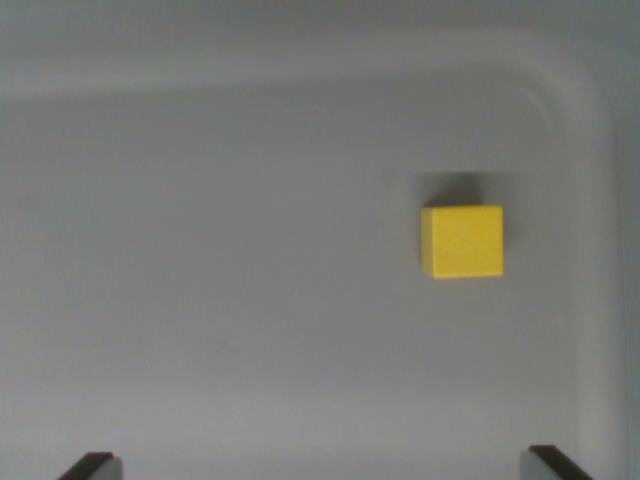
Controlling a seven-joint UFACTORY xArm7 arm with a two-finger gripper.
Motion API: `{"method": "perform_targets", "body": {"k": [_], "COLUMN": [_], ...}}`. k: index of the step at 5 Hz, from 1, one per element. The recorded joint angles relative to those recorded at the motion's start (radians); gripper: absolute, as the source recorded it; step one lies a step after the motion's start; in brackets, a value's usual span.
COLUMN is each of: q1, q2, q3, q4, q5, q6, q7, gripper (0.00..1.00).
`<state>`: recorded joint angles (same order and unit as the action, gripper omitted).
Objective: Pick yellow cube
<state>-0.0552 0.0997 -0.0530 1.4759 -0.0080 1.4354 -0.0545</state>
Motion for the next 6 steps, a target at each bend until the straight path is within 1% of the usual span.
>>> {"method": "perform_targets", "body": {"k": [1, 2, 3, 4, 5, 6], "q1": [0.0, -0.0073, -0.0073, -0.0151, -0.0151, -0.0231], "q2": [0.0, 0.029, 0.029, 0.059, 0.059, 0.091], "q3": [0.0, -0.004, -0.004, -0.008, -0.008, -0.012], "q4": [0.0, -0.014, -0.014, -0.028, -0.028, -0.044], "q5": [0.0, 0.0067, 0.0067, 0.0137, 0.0137, 0.021], "q6": [0.0, -0.041, -0.041, -0.085, -0.085, -0.13], "q7": [0.0, -0.019, -0.019, -0.039, -0.039, -0.06], "gripper": [0.0, 0.0, 0.0, 0.0, 0.0, 0.0]}}
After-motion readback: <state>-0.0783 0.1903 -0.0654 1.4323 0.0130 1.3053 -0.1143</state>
